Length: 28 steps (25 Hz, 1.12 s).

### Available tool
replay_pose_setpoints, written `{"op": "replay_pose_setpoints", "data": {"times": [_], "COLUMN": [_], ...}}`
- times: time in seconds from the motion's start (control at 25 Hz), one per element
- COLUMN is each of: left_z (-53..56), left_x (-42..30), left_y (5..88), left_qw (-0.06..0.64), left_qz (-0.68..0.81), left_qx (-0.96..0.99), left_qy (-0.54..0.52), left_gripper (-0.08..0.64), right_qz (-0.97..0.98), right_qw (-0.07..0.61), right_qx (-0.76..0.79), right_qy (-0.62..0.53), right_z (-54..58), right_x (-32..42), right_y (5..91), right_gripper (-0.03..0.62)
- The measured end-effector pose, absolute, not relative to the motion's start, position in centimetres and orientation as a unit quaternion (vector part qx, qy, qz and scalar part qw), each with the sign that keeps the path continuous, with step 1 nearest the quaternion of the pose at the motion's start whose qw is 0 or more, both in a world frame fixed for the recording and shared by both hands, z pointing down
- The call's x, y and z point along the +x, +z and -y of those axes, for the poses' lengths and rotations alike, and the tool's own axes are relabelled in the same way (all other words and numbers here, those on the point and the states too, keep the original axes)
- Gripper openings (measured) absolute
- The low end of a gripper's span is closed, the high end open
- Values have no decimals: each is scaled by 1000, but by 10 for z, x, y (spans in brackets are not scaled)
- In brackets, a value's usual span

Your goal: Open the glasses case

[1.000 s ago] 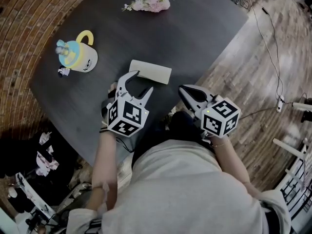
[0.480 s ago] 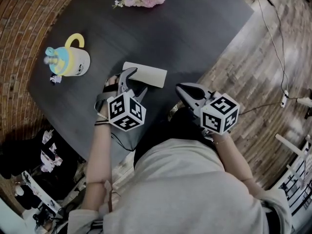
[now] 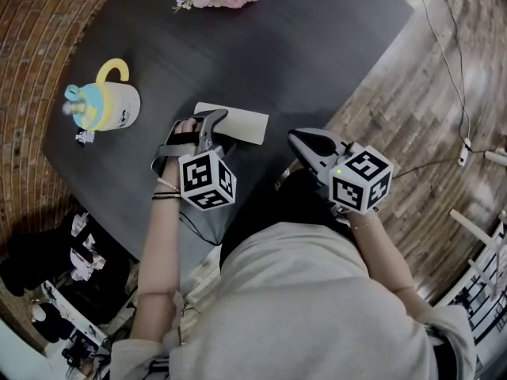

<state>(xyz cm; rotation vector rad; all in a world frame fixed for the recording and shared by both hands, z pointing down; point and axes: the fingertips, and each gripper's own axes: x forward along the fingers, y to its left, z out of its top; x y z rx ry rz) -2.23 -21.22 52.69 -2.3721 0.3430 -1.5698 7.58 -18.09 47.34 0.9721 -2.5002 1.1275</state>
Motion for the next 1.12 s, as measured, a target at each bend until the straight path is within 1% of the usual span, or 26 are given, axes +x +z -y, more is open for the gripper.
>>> {"op": "replay_pose_setpoints", "data": {"times": [0.52,0.64,0.76,0.88,1.0,1.12], "left_z": [217,221,229,241,253,264], "left_x": [-19,-18,-14,-8,-2,1], "left_y": [517,507,494,486,484,486], "left_qw": [78,60,49,77,104,103], "left_qz": [-122,-135,-157,-179,-198,-213], "left_qx": [-835,-847,-862,-865,-861,-860], "left_qy": [-530,-510,-479,-462,-457,-452], "left_gripper": [281,240,158,107,84,84], "right_qz": [851,849,849,848,848,848], "right_qw": [100,95,92,87,83,80], "right_qx": [333,337,338,339,342,345], "right_qy": [393,396,396,397,396,394], "right_z": [185,184,184,182,183,186], "right_x": [76,77,77,76,76,76], "right_y": [470,469,468,467,466,466], "right_gripper": [6,6,6,6,6,6]}}
